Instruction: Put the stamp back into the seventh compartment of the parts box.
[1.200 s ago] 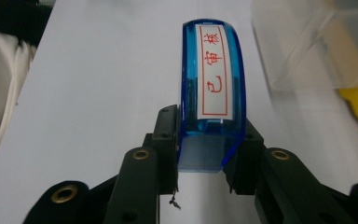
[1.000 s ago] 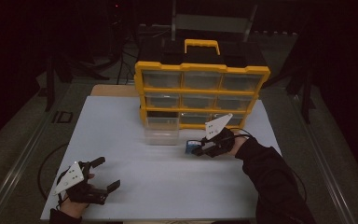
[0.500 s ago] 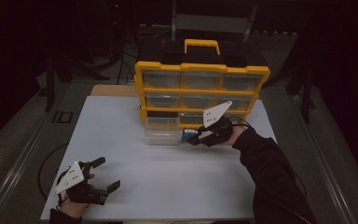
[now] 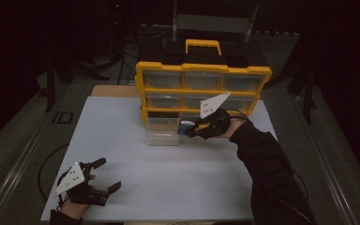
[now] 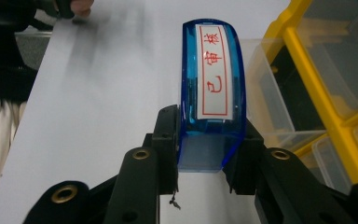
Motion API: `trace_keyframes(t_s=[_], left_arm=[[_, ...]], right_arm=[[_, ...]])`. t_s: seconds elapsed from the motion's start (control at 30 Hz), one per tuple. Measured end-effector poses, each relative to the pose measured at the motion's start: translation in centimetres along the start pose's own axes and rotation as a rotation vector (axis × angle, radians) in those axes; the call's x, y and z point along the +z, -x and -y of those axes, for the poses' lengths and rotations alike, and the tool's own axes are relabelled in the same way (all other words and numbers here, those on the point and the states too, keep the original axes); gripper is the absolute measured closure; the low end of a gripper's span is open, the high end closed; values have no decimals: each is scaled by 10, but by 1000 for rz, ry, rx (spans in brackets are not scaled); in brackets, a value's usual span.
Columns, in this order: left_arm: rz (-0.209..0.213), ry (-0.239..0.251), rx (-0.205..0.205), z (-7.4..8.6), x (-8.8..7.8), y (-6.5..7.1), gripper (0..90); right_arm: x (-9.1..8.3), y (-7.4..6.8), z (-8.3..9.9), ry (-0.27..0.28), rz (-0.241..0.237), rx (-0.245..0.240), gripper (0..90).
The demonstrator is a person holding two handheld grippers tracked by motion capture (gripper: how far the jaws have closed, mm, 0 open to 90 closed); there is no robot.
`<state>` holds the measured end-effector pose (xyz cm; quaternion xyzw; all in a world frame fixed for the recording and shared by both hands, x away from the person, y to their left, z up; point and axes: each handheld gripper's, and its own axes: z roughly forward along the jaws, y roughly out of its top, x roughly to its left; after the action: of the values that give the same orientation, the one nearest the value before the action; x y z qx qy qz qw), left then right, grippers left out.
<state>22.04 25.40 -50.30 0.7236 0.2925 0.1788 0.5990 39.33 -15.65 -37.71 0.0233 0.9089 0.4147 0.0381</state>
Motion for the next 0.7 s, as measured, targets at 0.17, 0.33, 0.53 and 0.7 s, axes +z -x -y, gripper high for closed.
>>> trace_keyframes(t_s=[0.17,0.33,0.53,0.7], left_arm=[[1,0,0,0,0,0,0],[1,1,-1,0,0,0,0],[3,1,-1,0,0,0,0],[5,0,-2,0,0,0,0]], right_arm=[[0,4,-7,6,14,16,695],[3,9,-15,16,23,36,695],[8,13,-24,12,39,45,695],[12,17,-30,4,42,65,694]])
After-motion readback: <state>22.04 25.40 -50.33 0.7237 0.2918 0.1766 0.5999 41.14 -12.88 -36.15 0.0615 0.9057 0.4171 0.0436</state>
